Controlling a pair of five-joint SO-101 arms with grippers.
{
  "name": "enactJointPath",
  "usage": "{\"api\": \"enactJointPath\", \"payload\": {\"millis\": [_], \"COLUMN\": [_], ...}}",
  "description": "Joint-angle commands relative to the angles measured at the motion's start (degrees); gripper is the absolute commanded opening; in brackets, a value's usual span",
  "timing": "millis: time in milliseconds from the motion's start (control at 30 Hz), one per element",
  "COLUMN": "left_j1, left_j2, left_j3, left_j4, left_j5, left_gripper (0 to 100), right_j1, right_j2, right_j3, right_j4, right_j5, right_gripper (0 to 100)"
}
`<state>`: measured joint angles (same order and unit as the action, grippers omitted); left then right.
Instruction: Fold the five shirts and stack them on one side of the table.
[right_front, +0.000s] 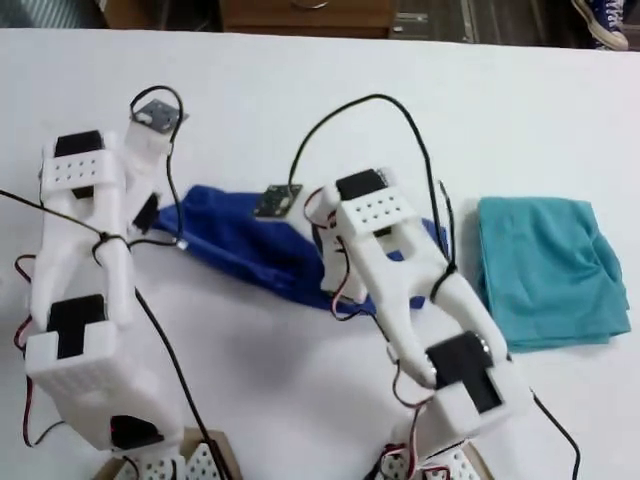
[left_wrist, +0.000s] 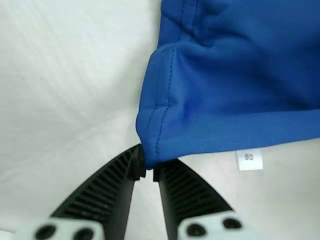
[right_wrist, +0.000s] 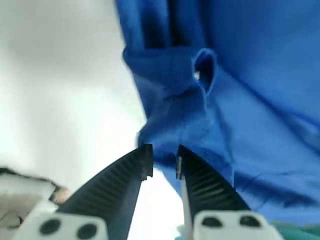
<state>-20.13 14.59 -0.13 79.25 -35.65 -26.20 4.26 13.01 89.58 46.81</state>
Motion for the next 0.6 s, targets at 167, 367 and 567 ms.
{"api": "enactJointPath", "payload": {"millis": [167, 367, 567], "left_j1": [0.18, 0.35, 0.18], "left_j2": [-3.78, -3.78, -3.43], "left_j3": [-0.31, -0.31, -0.31], "left_j4": [-0.44, -0.44, -0.18], "left_j5": [-0.44, -0.44, -0.44], "left_gripper": [3, 3, 3], "right_j1": [9.63, 14.46, 9.1], "right_j2": [-12.53, -4.35, -0.57], "right_j3": [-0.26, 5.63, 7.03], "right_j4": [-3.21, -14.55, -15.16], "right_j5": [2.2, 2.11, 0.09], "right_gripper": [8.7, 8.7, 8.7]}}
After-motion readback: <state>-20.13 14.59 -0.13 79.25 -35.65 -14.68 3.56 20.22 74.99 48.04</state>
